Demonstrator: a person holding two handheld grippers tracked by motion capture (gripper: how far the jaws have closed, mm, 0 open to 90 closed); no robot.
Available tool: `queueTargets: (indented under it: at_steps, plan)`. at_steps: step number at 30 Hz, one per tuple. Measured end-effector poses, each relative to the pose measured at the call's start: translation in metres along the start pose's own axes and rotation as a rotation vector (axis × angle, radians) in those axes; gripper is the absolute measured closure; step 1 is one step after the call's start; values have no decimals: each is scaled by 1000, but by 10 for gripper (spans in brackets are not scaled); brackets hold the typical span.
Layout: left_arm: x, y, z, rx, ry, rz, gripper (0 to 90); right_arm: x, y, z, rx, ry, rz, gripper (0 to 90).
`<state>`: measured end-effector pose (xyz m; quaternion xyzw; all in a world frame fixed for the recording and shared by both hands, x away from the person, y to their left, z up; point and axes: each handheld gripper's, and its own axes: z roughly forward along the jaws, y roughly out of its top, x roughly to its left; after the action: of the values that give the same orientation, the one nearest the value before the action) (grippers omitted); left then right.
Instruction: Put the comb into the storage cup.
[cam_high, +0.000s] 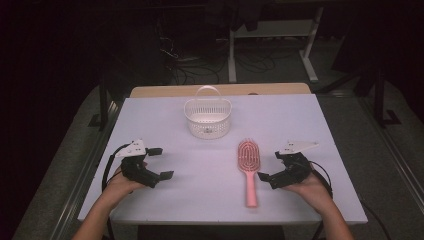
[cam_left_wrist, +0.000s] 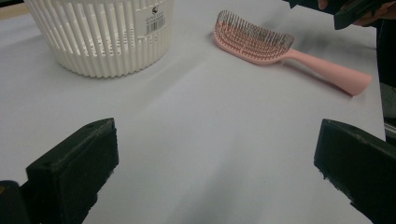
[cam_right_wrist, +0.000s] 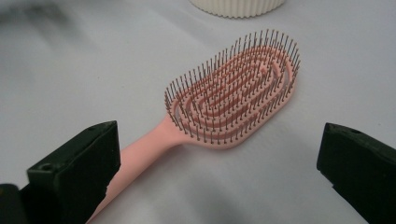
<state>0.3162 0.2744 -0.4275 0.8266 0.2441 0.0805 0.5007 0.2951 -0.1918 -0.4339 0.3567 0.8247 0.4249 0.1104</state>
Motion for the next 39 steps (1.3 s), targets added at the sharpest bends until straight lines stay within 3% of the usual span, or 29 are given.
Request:
queueTargets:
  at_steps: [10,19,39]
  plan:
    - [0,1,1,0,4,-8,0,-1,4,-2,3,1,5,0]
    - [-3,0,-1,5,3,9,0,1,11,-3,9,-12,-4,0]
    - [-6,2,2,0,-1,10,0,13,29,6,18,13,-21,0]
